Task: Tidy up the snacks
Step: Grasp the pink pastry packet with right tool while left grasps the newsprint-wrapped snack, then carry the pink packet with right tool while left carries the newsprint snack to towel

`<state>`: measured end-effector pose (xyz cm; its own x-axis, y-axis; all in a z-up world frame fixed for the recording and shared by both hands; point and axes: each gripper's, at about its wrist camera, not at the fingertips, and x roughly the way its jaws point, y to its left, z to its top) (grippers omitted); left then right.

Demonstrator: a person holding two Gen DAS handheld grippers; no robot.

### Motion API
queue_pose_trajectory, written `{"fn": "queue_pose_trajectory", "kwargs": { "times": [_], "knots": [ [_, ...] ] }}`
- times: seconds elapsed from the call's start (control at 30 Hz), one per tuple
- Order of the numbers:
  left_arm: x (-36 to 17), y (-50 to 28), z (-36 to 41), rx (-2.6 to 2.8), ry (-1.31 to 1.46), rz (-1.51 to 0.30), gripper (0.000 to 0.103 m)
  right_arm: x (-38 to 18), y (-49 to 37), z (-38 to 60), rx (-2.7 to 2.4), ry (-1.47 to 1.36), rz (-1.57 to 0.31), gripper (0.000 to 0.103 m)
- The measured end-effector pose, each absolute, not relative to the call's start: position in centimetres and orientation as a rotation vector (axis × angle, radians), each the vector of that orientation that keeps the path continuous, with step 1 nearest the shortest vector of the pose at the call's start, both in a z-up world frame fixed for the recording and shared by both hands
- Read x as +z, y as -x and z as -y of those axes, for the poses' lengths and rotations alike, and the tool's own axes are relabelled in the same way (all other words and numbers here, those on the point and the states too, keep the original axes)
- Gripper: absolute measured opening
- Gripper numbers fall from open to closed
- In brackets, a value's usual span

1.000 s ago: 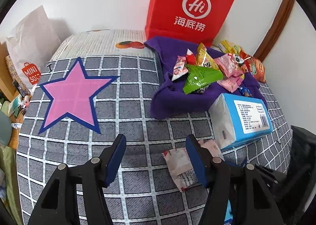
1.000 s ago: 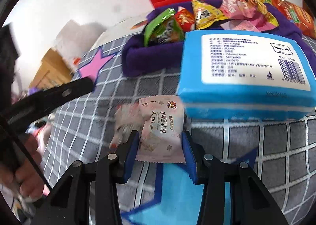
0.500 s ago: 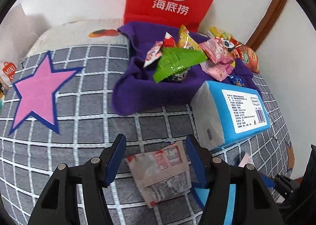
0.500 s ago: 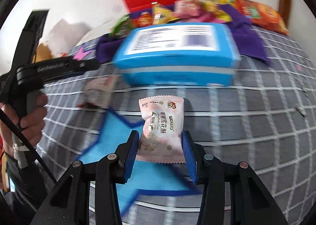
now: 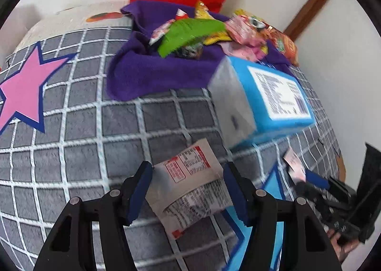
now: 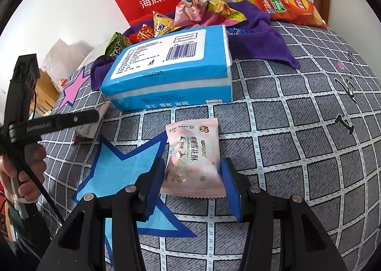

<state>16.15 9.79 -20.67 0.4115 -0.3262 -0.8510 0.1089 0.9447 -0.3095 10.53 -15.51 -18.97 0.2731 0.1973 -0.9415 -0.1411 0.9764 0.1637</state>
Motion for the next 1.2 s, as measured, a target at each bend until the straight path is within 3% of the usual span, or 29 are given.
{"fn": "queue_pose_trajectory", "kwargs": {
  "times": [0.17, 0.37, 0.53, 0.57, 0.63, 0.67, 0.77, 0.83, 1.2],
  "knots": [
    [-20.7, -14.6, -8.1, -0.292, 0.130, -1.100, 0.061, -18.9, -10.9, 15.8, 0.223, -0.080, -1.273, 0.056],
    [-20.9, -14.0, -5.5, -0.297, 0.010, -1.085, 0.073, -19.3, -11.5, 15.3, 0.221, -0.067, -1.263, 0.065],
    [-21.0, -13.1, -4.3, -0.259, -0.087, -1.057, 0.074, -19.5, -11.3, 14.6, 0.227, -0.012, -1.237, 0.065],
    [-21.1, -13.0, -4.2, -0.249, -0.095, -1.050, 0.073, -19.6, -11.3, 14.6, 0.226, -0.011, -1.234, 0.062],
    [-21.0, -12.7, -4.4, -0.227, -0.111, -1.036, 0.067, -19.5, -11.2, 14.7, 0.211, -0.001, -1.228, 0.046],
    [-21.0, -12.6, -4.5, -0.212, -0.122, -1.031, 0.059, -19.5, -11.2, 14.8, 0.204, 0.010, -1.228, 0.041],
    [-20.6, -12.5, -5.5, -0.178, -0.095, -1.020, 0.033, -19.4, -11.1, 15.3, 0.214, -0.005, -1.233, 0.037],
    [-20.1, -12.7, -6.6, -0.195, -0.034, -1.029, 0.025, -19.3, -11.0, 15.6, 0.214, -0.009, -1.233, 0.035],
    [-17.2, -12.7, -8.1, -0.233, 0.097, -0.999, 0.022, -16.6, -11.0, 15.6, 0.241, -0.024, -1.198, 0.035]
  ]
}}
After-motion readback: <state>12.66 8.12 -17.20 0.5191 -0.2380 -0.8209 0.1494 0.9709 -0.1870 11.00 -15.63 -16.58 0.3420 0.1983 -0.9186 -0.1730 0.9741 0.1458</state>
